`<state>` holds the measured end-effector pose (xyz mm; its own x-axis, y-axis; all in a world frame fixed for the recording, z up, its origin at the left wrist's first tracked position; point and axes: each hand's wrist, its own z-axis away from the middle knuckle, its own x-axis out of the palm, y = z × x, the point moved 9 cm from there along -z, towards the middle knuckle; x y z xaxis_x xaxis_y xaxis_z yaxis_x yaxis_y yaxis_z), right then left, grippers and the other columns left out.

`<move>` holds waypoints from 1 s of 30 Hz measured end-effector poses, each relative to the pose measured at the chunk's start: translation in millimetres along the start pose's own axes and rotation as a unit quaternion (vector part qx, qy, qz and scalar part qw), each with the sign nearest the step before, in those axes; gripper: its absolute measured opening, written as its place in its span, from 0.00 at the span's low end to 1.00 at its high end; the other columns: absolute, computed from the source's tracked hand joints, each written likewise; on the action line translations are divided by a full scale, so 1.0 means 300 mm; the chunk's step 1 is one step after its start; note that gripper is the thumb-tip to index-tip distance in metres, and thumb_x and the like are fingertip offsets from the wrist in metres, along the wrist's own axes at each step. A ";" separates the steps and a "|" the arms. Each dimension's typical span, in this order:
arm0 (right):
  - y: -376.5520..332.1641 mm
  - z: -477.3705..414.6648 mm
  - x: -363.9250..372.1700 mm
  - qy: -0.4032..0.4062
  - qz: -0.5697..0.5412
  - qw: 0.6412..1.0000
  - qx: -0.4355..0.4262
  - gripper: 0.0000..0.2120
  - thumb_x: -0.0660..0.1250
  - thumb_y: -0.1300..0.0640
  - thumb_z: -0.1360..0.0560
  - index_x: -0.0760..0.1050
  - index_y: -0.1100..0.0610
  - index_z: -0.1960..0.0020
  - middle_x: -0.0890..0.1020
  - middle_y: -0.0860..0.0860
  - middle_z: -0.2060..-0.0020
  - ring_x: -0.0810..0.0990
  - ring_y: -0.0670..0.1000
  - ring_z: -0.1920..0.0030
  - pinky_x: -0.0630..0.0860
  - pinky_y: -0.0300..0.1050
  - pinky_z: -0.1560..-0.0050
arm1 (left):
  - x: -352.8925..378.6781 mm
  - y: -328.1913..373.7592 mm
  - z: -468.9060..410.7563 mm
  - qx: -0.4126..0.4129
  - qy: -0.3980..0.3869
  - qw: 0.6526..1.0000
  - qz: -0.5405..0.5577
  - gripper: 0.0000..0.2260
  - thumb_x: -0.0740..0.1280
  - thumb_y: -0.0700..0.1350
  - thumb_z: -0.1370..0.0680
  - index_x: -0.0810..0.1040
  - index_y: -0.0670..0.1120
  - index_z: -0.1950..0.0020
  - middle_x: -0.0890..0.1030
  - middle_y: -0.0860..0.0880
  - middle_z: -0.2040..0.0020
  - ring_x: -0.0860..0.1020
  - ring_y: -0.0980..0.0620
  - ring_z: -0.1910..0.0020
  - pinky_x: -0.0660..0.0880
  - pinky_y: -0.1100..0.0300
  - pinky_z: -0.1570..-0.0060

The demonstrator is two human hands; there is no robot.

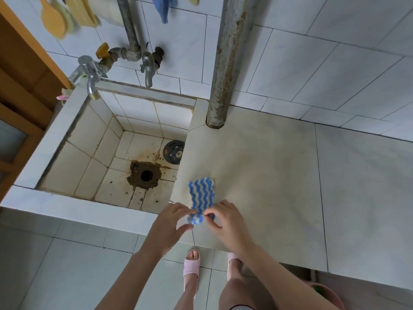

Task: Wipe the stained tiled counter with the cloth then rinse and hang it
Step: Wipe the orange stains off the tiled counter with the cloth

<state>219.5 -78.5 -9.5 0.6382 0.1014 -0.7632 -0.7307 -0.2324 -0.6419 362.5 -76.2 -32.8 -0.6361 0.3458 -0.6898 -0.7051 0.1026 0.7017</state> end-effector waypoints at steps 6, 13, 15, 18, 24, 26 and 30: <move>0.055 -0.111 -0.125 0.040 -0.097 0.989 0.103 0.02 0.71 0.61 0.29 0.81 0.57 0.56 0.80 0.44 0.64 0.76 0.45 0.59 0.71 0.37 0.54 | -0.090 0.019 -0.091 -0.070 0.035 0.995 0.069 0.15 0.73 0.45 0.31 0.79 0.50 0.45 0.74 0.60 0.49 0.71 0.60 0.46 0.63 0.75 0.47; 0.058 -0.189 -0.186 0.042 -0.174 0.975 0.134 0.02 0.69 0.61 0.27 0.80 0.57 0.55 0.80 0.44 0.64 0.78 0.42 0.61 0.71 0.32 0.57 | -0.040 -0.001 -0.162 -0.135 -0.015 0.988 0.073 0.16 0.69 0.48 0.27 0.75 0.52 0.40 0.77 0.58 0.44 0.74 0.58 0.45 0.67 0.63 0.44; 0.055 -0.213 -0.213 0.048 -0.210 0.966 0.145 0.02 0.69 0.62 0.27 0.80 0.57 0.57 0.81 0.44 0.64 0.78 0.41 0.62 0.70 0.30 0.59 | -0.048 0.016 -0.177 -0.116 -0.010 0.989 0.093 0.09 0.69 0.45 0.27 0.77 0.55 0.48 0.80 0.62 0.52 0.76 0.63 0.52 0.71 0.62 0.48; 0.069 -0.252 -0.253 0.056 -0.268 0.946 0.174 0.04 0.69 0.64 0.28 0.79 0.56 0.59 0.82 0.47 0.66 0.78 0.43 0.65 0.73 0.34 0.59 | -0.069 0.042 -0.190 -0.101 -0.002 0.985 0.138 0.11 0.69 0.41 0.27 0.74 0.59 0.57 0.80 0.67 0.60 0.76 0.67 0.55 0.70 0.72 0.56; 0.170 -0.321 -0.240 0.034 -0.229 0.946 0.229 0.04 0.68 0.63 0.29 0.78 0.56 0.61 0.79 0.45 0.71 0.78 0.46 0.66 0.74 0.41 0.58 | -0.086 0.026 -0.213 -0.144 0.051 0.962 0.226 0.11 0.65 0.38 0.25 0.77 0.55 0.55 0.81 0.51 0.59 0.79 0.54 0.58 0.77 0.62 0.57; 0.206 -0.327 -0.200 0.017 -0.187 0.953 0.238 0.02 0.69 0.61 0.28 0.79 0.57 0.60 0.80 0.48 0.68 0.79 0.49 0.63 0.73 0.40 0.58 | -0.065 0.008 -0.211 -0.151 0.054 0.967 0.198 0.09 0.64 0.37 0.24 0.78 0.51 0.51 0.81 0.52 0.57 0.78 0.55 0.58 0.76 0.65 0.56; 0.244 -0.321 -0.132 -0.008 -0.122 0.965 0.232 0.03 0.68 0.58 0.27 0.79 0.57 0.56 0.81 0.49 0.64 0.80 0.50 0.60 0.77 0.47 0.53 | -0.060 -0.040 -0.194 -0.179 0.103 0.970 0.125 0.11 0.62 0.36 0.23 0.78 0.45 0.43 0.80 0.50 0.50 0.77 0.56 0.53 0.70 0.66 0.51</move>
<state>164.2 -192.7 -19.2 0.8042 0.1145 -0.5832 -0.5910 0.2573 -0.7645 364.3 -137.9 -39.2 -0.8244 0.1204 -0.5531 -0.5611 -0.3031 0.7703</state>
